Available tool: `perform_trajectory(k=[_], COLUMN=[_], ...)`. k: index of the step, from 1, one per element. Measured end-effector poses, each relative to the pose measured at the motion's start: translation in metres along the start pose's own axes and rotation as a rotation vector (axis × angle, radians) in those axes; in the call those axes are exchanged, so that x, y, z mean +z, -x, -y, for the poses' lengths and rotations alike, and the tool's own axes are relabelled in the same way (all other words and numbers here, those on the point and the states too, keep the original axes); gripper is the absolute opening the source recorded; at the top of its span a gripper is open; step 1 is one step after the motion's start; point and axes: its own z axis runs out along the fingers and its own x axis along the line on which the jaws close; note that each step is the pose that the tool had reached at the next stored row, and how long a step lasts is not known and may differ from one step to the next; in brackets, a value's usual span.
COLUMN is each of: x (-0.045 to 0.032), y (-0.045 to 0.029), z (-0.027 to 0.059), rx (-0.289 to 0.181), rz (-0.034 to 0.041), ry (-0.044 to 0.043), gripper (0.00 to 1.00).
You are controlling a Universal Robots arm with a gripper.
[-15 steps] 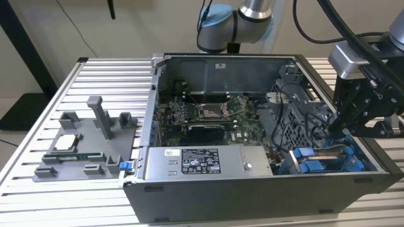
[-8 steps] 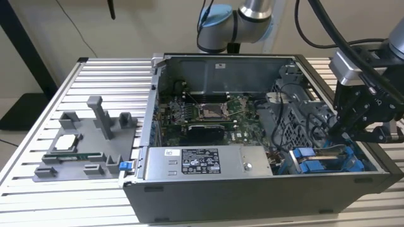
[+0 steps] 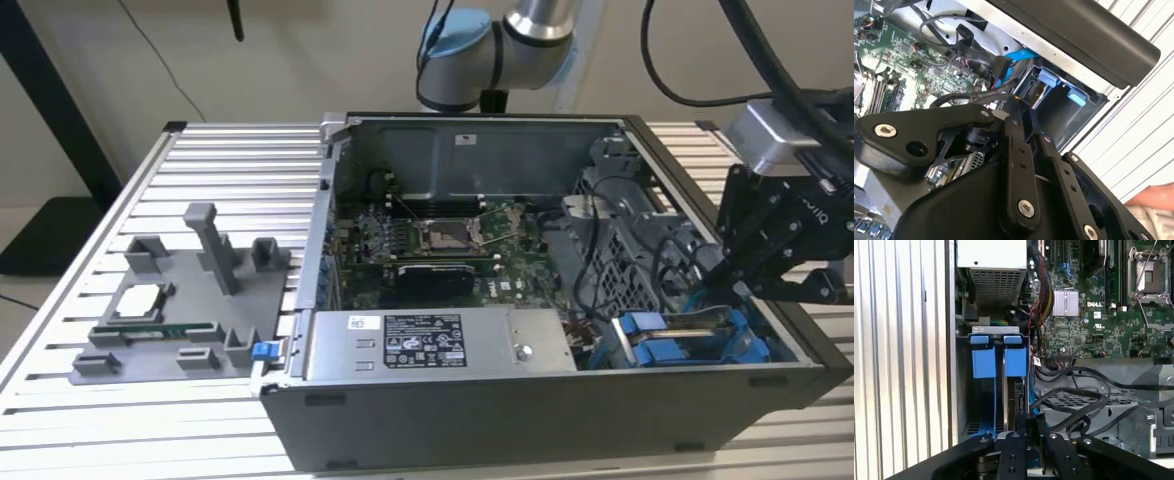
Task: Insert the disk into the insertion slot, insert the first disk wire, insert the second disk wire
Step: 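Insert the first disk wire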
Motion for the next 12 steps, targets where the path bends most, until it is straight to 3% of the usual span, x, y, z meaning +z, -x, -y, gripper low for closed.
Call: perform_trajectory(k=[6, 12], x=[0.0100, 0.0101], y=[-0.0013, -0.0014], z=[0.0008, 0.0009], rx=[0.000, 0.001], rz=[-0.0002, -0.0015], ry=[0.0018, 0.0018], gripper=[0.00, 0.00])
